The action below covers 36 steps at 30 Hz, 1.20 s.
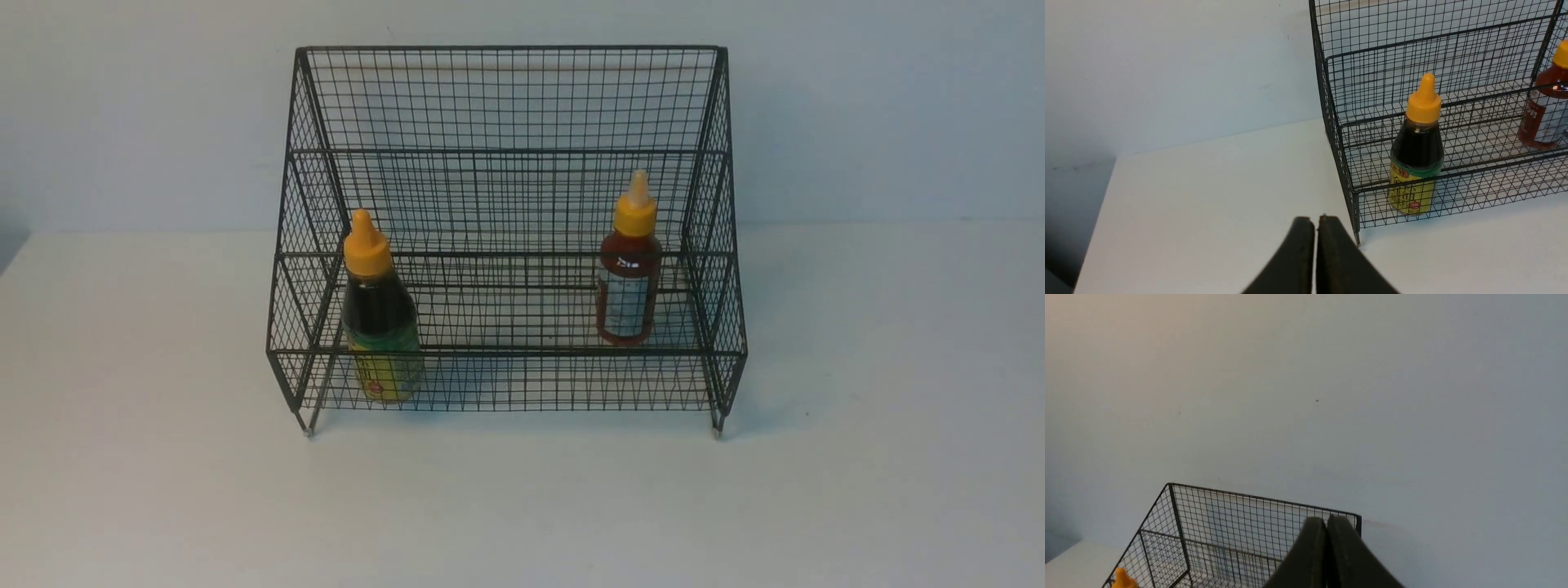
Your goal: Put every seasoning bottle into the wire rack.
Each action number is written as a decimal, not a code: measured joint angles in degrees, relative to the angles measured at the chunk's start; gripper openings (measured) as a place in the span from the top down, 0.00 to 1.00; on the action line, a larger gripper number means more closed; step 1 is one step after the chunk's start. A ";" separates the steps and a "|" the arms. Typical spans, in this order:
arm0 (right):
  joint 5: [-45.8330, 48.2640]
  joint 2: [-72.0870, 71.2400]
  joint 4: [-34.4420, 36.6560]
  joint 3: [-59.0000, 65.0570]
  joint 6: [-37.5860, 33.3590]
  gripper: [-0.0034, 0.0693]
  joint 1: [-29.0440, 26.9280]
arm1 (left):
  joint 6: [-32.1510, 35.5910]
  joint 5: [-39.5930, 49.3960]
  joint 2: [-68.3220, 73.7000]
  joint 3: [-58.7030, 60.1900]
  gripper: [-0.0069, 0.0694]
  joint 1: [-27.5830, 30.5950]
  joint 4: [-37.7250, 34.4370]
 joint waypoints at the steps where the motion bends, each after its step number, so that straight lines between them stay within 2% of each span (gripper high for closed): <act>1: -0.44 -3.15 0.00 3.35 0.77 0.97 0.00 | -0.24 0.00 0.00 0.00 0.92 0.00 0.00; 4: -2.37 -10.45 0.00 11.40 2.58 0.97 0.00 | -1.37 -0.12 0.00 0.00 0.92 0.00 0.00; 10: -15.94 -24.92 0.00 28.17 7.69 0.97 0.00 | -2.31 -2.82 0.00 0.00 0.92 0.00 0.00; 17: -27.45 -29.09 -0.23 34.03 8.55 0.97 0.00 | -5.38 -2.90 -0.57 0.26 0.92 0.00 -0.20; 28: -28.56 -29.15 -0.35 34.15 8.61 0.97 0.00 | -9.24 -10.72 -14.68 12.83 0.91 0.00 -1.16; 36: -28.61 -29.15 -0.41 34.15 8.65 0.97 0.00 | -10.05 -12.05 -18.77 14.19 0.91 0.00 -1.16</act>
